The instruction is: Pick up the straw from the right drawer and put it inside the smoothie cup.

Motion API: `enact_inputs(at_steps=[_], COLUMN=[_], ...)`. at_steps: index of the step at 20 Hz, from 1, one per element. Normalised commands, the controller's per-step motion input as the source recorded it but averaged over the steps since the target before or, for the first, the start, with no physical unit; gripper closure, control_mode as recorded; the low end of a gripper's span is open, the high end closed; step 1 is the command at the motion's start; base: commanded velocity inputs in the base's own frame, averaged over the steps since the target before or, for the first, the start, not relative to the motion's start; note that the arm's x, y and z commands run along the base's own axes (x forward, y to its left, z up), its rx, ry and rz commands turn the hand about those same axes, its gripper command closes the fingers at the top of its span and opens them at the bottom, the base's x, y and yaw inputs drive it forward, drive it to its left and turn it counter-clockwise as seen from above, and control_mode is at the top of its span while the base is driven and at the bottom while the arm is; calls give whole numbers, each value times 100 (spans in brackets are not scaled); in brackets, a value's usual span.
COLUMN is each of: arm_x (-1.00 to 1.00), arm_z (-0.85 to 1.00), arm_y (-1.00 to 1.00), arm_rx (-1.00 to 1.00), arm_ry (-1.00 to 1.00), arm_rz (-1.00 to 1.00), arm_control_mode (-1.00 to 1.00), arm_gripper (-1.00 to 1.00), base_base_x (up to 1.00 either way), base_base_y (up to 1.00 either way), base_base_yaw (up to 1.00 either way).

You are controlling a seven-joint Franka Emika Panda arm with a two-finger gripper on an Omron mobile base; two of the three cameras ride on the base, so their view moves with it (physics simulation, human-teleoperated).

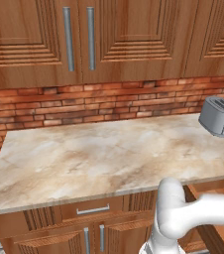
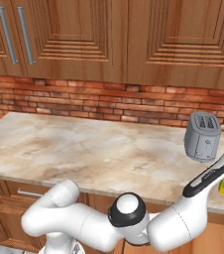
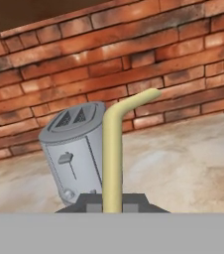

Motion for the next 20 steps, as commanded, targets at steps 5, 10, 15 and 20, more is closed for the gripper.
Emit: enact_inputs(at_steps=[5, 10, 15, 20], arm_x=[9, 15, 12, 3], arm_z=[0, -1, -10, -17], arm_y=[0, 0, 0, 0], arm_rx=[0, 0, 0, 0], arm_ry=[0, 0, 0, 0], arm_rz=[0, 0, 0, 0], arm_control_mode=[-100, -100, -100, -100], arm_gripper=[100, 100, 100, 100], base_base_x=[0, 0, 0, 0], base_base_y=[0, 0, 0, 0], base_base_yaw=[0, 0, 0, 0])
